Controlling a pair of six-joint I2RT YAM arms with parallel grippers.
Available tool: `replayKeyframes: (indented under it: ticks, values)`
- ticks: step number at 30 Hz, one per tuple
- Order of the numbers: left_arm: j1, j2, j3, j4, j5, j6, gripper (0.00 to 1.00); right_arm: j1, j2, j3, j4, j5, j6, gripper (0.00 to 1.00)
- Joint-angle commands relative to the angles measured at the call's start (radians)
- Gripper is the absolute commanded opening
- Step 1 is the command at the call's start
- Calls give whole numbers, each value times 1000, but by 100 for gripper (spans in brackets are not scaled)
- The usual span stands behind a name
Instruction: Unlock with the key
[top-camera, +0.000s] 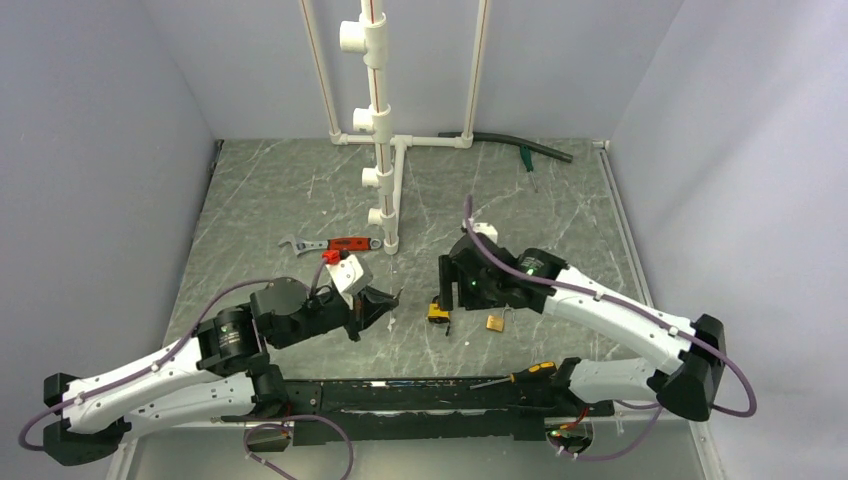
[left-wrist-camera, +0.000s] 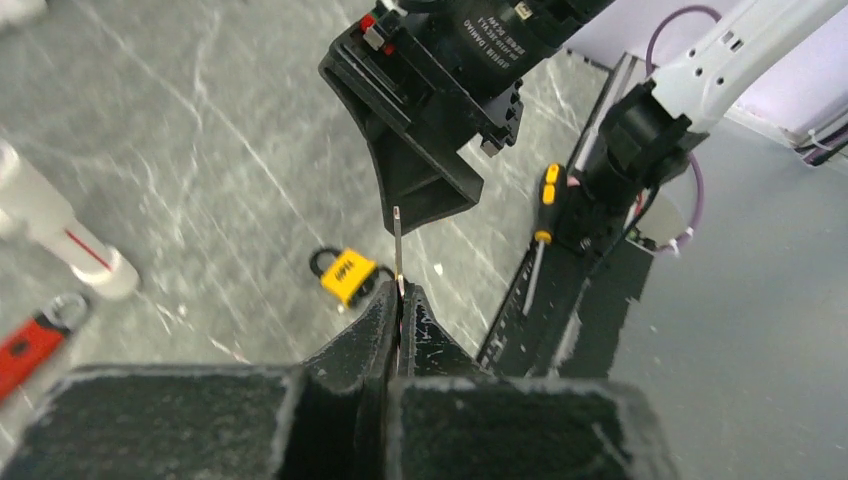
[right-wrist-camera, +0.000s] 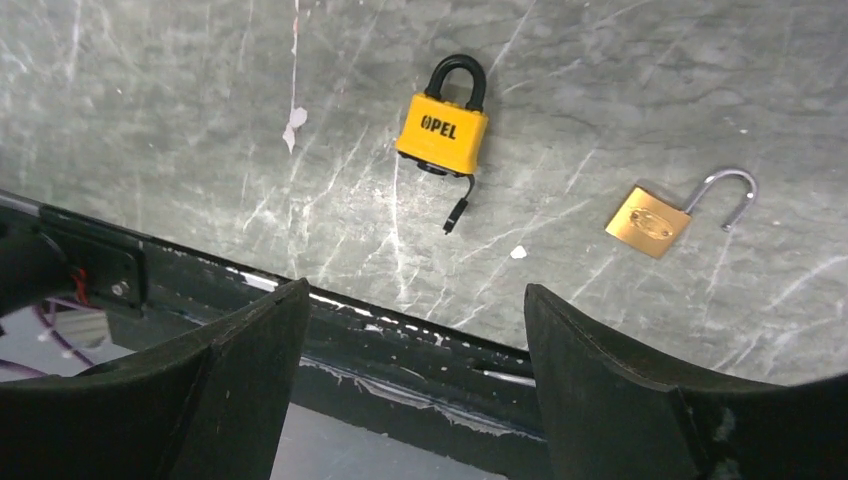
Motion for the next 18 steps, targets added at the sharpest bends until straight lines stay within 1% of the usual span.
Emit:
replayKeyframes:
  ticks: [1, 3, 7, 10, 14, 17, 18]
  values:
    - [21, -13, 95, -197, 53, -203, 0, 67, 15, -49, 165, 48, 9, 80]
    - [23, -19, 124, -239, 75, -226, 0, 91, 52, -64, 197, 40, 5, 80]
    - [25, -8, 168, -341, 72, -266, 0, 111, 163, -40, 169, 116, 20, 81]
    - [25, -9, 155, -348, 74, -296, 0, 109, 255, -18, 162, 152, 27, 85]
    - [25, -14, 142, -376, 72, -331, 0, 55, 368, 11, 165, 128, 6, 86]
    - [25, -36, 132, -389, 72, -345, 0, 12, 414, 19, 190, 73, -17, 83]
    - [25, -43, 130, -395, 49, -352, 0, 8, 421, 19, 201, 63, -19, 83]
